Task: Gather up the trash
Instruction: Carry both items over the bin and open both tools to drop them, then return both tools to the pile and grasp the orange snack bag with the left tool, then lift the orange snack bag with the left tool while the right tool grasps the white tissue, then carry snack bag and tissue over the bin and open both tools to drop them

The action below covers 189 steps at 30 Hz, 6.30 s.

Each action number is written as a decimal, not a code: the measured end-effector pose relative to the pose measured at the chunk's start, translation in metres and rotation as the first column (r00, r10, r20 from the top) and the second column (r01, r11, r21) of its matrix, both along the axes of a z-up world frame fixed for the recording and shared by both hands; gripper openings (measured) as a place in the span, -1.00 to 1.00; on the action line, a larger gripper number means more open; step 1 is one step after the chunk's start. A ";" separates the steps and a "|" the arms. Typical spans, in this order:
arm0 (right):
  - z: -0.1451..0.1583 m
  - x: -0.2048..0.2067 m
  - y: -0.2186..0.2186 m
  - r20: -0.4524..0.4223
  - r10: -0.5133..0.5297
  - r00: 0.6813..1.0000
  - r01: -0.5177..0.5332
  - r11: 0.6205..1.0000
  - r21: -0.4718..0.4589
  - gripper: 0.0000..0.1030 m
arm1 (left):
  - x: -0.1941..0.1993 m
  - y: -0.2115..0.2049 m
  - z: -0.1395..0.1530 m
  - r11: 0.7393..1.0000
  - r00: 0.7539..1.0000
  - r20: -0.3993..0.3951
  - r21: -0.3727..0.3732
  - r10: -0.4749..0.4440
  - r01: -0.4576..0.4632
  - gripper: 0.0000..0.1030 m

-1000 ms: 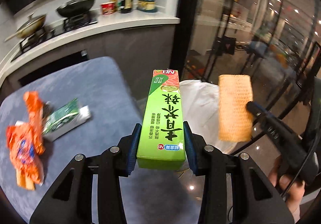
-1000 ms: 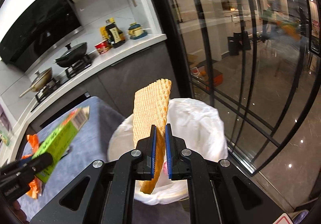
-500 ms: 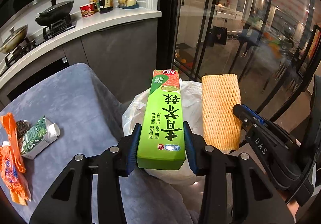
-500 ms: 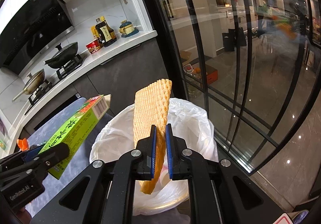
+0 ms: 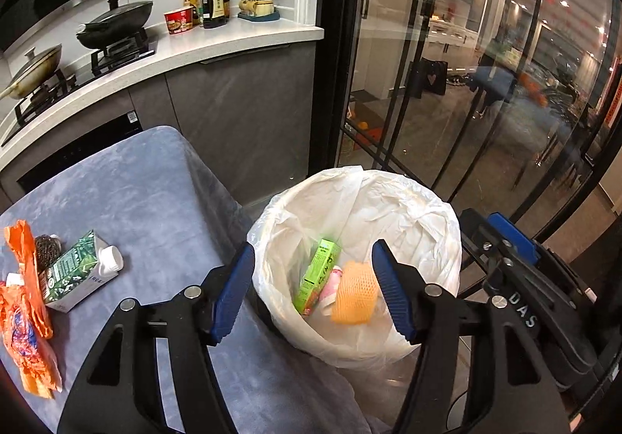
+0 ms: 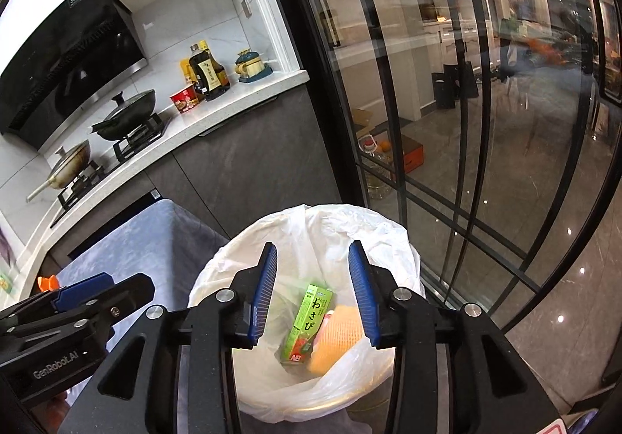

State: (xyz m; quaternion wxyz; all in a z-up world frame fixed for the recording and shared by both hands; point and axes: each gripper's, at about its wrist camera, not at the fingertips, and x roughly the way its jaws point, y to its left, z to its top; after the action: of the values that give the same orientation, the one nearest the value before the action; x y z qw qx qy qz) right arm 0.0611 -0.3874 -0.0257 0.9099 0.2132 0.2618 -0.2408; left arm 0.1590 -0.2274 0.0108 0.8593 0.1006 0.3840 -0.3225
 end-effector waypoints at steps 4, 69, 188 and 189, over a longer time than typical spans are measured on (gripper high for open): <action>0.010 -0.002 0.009 0.015 0.005 1.000 -0.005 1.000 -0.021 -0.14 | 0.002 0.012 0.005 1.000 1.000 0.004 -0.012 0.020 -0.020 0.16; -0.005 0.095 0.303 -0.126 0.498 0.858 -0.504 0.863 -0.022 -0.14 | 0.071 0.357 -0.065 0.865 0.851 -0.214 -0.045 0.479 -0.499 -0.66; 0.073 -0.002 0.001 0.123 0.066 0.990 -0.061 0.997 -0.038 -0.25 | 0.012 -0.001 0.023 0.999 1.000 -0.025 -0.053 -0.001 0.000 -0.09; 0.074 -0.003 0.002 0.127 0.064 0.990 -0.059 0.997 -0.042 -0.22 | 0.012 0.002 0.025 0.998 1.000 -0.025 -0.060 0.006 -0.007 -0.09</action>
State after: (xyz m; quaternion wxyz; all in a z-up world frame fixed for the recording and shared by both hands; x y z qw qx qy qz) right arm 0.0585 -0.3850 0.0483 0.9358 0.2026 0.2048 -0.2033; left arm 0.1711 -0.2250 0.0362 0.8581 0.0695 0.3852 -0.3323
